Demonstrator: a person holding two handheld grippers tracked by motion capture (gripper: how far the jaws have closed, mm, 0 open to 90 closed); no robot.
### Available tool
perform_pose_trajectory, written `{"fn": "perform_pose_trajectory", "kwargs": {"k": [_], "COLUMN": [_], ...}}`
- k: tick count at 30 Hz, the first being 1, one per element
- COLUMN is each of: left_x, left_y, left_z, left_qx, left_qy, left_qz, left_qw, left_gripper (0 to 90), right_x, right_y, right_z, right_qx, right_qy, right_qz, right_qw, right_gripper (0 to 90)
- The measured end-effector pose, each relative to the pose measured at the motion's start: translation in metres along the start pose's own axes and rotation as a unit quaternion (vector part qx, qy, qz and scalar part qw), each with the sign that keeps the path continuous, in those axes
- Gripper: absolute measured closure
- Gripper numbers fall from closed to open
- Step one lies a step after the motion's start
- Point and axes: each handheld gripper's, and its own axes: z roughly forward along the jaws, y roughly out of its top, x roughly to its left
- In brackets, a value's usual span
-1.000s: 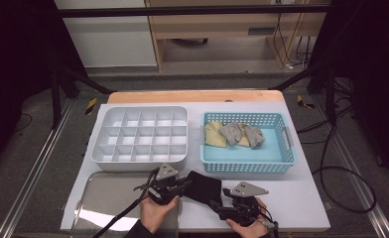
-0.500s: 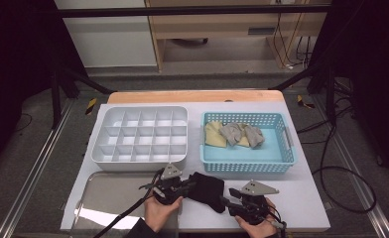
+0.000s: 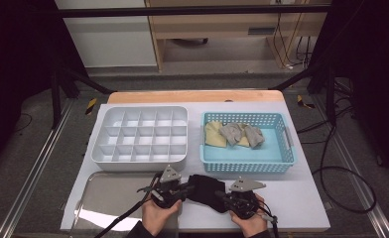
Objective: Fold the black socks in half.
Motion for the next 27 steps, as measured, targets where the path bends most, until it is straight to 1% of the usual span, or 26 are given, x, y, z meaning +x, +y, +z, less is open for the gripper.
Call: {"fn": "perform_pose_trajectory", "kwargs": {"k": [2,3,4,5,7,9,11,12,14,15,16,18,19,21,24,25,26,27], "left_x": [0.001,0.000,0.000,-0.001,-0.003,-0.006,-0.007,-0.008,-0.009,-0.008,-0.007,-0.002,0.000,0.003,0.002,0.001,0.000,0.000], "left_y": [0.000,0.000,0.000,0.001,0.004,0.009,0.012,0.014,0.016,0.016,0.015,0.013,0.011,0.009,0.008,0.008,0.008,0.008], "left_z": [0.001,0.000,-0.002,-0.004,-0.010,-0.015,-0.015,-0.014,-0.006,-0.002,0.003,0.009,0.010,0.009,0.008,0.007,0.006,0.004], "left_qx": [-0.003,-0.010,-0.017,-0.023,-0.043,-0.060,-0.066,-0.067,-0.059,-0.050,-0.041,-0.014,-0.008,-0.009,-0.011,-0.017,-0.020,-0.025], "left_qy": [0.001,0.009,0.015,0.016,0.015,0.017,0.021,0.020,0.020,0.022,0.029,0.039,0.040,0.034,0.035,0.033,0.030,0.028], "left_qz": [0.002,0.009,0.016,0.020,0.030,0.034,0.039,0.043,0.052,0.055,0.056,0.053,0.051,0.044,0.049,0.050,0.051,0.052], "left_qw": [1.0000,0.9999,0.9996,0.9994,0.9985,0.9974,0.9968,0.9966,0.9967,0.9970,0.9972,0.9977,0.9979,0.9984,0.9981,0.9980,0.9981,0.9980], "left_gripper": [75.3,72.9,68.0,65.7,62.3,62.4,63.7,65.1,69.5,71.2,72.7,76.0,76.3,76.7,76.7,76.5,75.6,75.0], "right_x": [0.000,0.000,0.000,0.000,0.000,-0.001,-0.002,-0.004,-0.011,-0.013,-0.014,-0.015,-0.016,-0.017,-0.018,-0.018,-0.017,-0.015], "right_y": [-0.001,0.000,0.001,0.002,0.005,0.009,0.013,0.015,0.017,0.018,0.018,0.017,0.016,0.014,0.013,0.013,0.013,0.014], "right_z": [-0.001,-0.001,-0.001,-0.002,-0.005,-0.007,-0.006,-0.005,0.002,0.004,0.007,0.012,0.013,0.014,0.013,0.011,0.007,0.005], "right_qx": [0.000,0.000,-0.001,-0.003,-0.016,-0.027,-0.039,-0.042,-0.046,-0.044,-0.039,-0.026,-0.022,-0.017,-0.011,-0.013,-0.026,-0.033], "right_qy": [0.001,0.001,0.001,0.004,0.007,0.003,-0.010,-0.014,-0.029,-0.031,-0.030,-0.033,-0.035,-0.038,-0.050,-0.050,-0.041,-0.032], "right_qz": [0.004,0.003,0.002,0.003,0.004,0.003,0.003,0.002,0.010,0.013,0.014,0.012,0.011,0.015,0.014,0.014,0.016,0.018], "right_qw": [1.0000,1.0000,1.0000,1.0000,0.9998,0.9996,0.9992,0.9990,0.9985,0.9985,0.9987,0.9990,0.9991,0.9990,0.9986,0.9986,0.9987,0.9988], "right_gripper": [90.0,89.9,89.5,89.0,89.0,89.1,89.2,89.1,89.5,89.6,89.7,89.9,89.9,90.0,89.8,89.6,89.4,89.5]}}
